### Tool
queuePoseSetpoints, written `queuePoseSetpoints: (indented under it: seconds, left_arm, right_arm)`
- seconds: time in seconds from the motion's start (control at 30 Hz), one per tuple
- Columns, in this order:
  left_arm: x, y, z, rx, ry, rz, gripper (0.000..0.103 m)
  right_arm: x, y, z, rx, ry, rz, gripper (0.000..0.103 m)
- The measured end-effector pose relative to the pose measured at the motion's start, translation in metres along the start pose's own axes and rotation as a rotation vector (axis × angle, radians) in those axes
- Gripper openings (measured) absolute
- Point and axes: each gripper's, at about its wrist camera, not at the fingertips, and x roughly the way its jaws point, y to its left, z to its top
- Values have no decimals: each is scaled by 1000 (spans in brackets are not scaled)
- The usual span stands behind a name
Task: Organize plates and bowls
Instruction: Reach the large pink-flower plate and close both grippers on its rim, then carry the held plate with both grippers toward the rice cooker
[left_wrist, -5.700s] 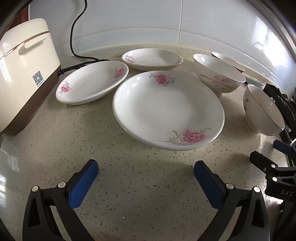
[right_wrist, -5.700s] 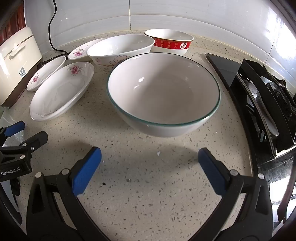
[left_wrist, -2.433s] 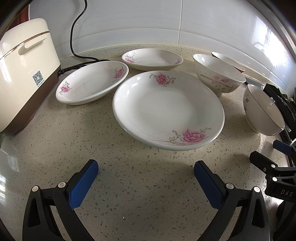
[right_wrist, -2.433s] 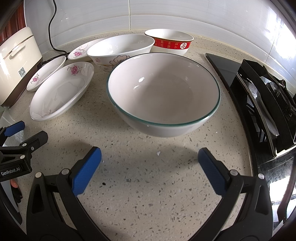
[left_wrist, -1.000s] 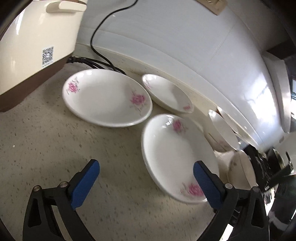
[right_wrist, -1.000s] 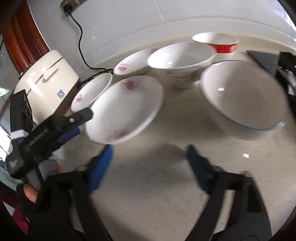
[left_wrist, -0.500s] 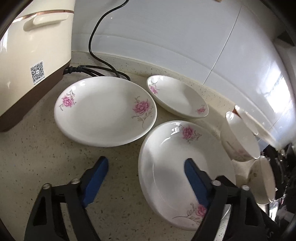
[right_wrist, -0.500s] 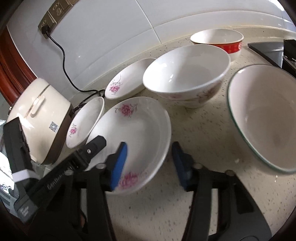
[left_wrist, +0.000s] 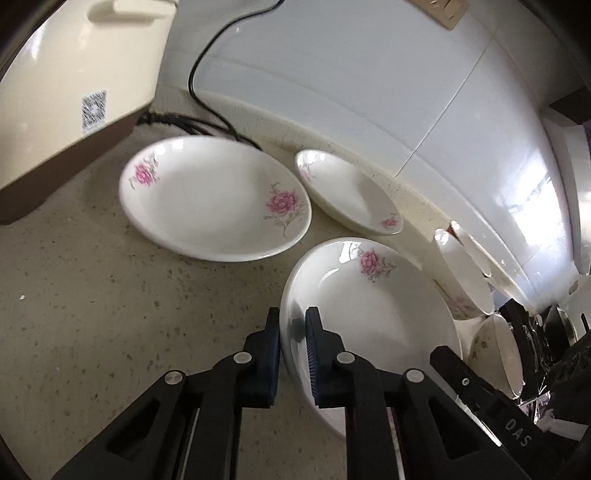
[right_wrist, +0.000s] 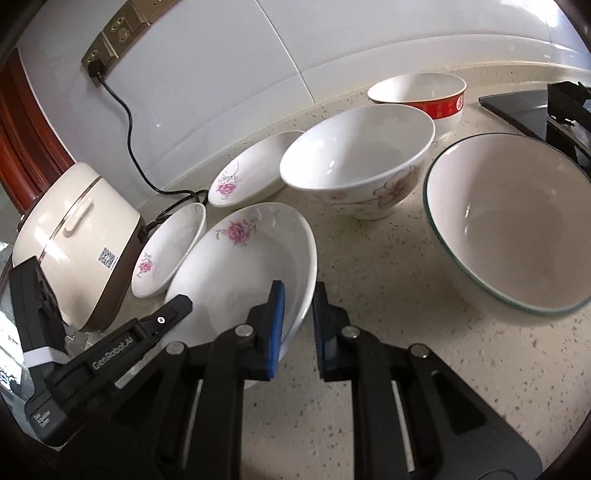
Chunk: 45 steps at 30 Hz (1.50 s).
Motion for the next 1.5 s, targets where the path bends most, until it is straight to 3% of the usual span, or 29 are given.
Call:
queuePoseSetpoints:
  seconds: [0.23,0.43,0.77,1.5]
  left_arm:
    - [-40,-5,-14,67,-91,13,13]
    - [-74,-7,-34,117,-162,99,13]
    - [-108,9,-56,127,-202,176,15]
    - [-163,79,-68,82,-239,253,16]
  right_arm:
    - [-21,2,-13,-19,-36,28,18]
    - [-35,8,-26,-58,-37,77,17]
    - [-44,30,-44,-140,-18,168,17]
    - [-28,104,-79,-289,65,307,18]
